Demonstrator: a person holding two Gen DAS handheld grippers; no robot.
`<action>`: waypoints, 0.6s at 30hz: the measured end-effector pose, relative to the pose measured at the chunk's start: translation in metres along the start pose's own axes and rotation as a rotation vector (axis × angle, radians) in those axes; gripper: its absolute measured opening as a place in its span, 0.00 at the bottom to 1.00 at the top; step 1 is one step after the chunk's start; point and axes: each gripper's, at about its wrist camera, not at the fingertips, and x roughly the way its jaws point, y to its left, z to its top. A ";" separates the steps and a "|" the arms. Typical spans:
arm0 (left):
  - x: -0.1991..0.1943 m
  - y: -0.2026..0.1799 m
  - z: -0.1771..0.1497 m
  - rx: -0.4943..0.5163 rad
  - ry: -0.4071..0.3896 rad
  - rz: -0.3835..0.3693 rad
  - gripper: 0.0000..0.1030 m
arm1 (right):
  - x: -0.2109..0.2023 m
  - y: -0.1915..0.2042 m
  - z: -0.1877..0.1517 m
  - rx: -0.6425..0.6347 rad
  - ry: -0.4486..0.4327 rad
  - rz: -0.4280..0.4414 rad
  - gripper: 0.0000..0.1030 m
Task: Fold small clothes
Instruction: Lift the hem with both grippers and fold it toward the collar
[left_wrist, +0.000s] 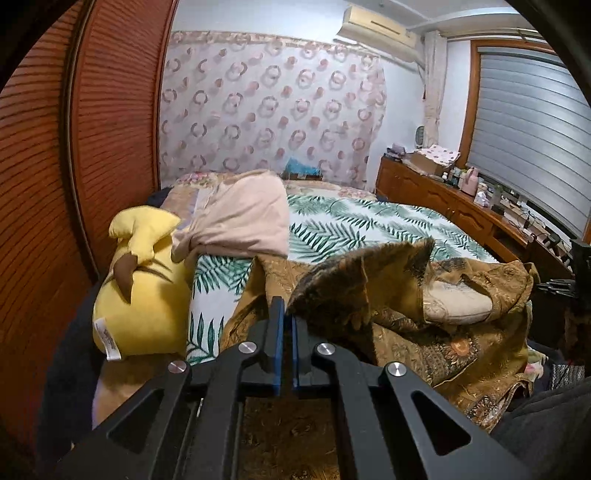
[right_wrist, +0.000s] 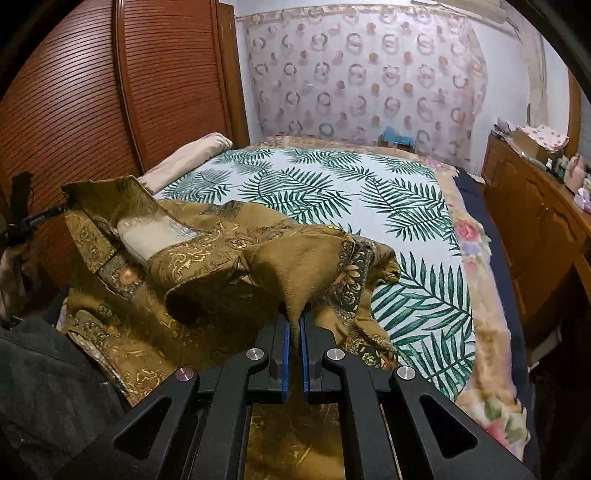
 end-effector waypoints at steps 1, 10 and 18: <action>-0.003 -0.002 0.002 0.006 -0.011 -0.004 0.03 | -0.002 -0.001 0.001 0.002 -0.001 -0.003 0.04; -0.015 0.004 0.008 0.035 -0.076 0.026 0.45 | -0.007 0.007 -0.005 0.001 -0.010 -0.017 0.08; 0.000 0.016 0.020 0.000 -0.082 0.032 0.77 | -0.029 -0.001 -0.002 0.025 -0.046 -0.041 0.29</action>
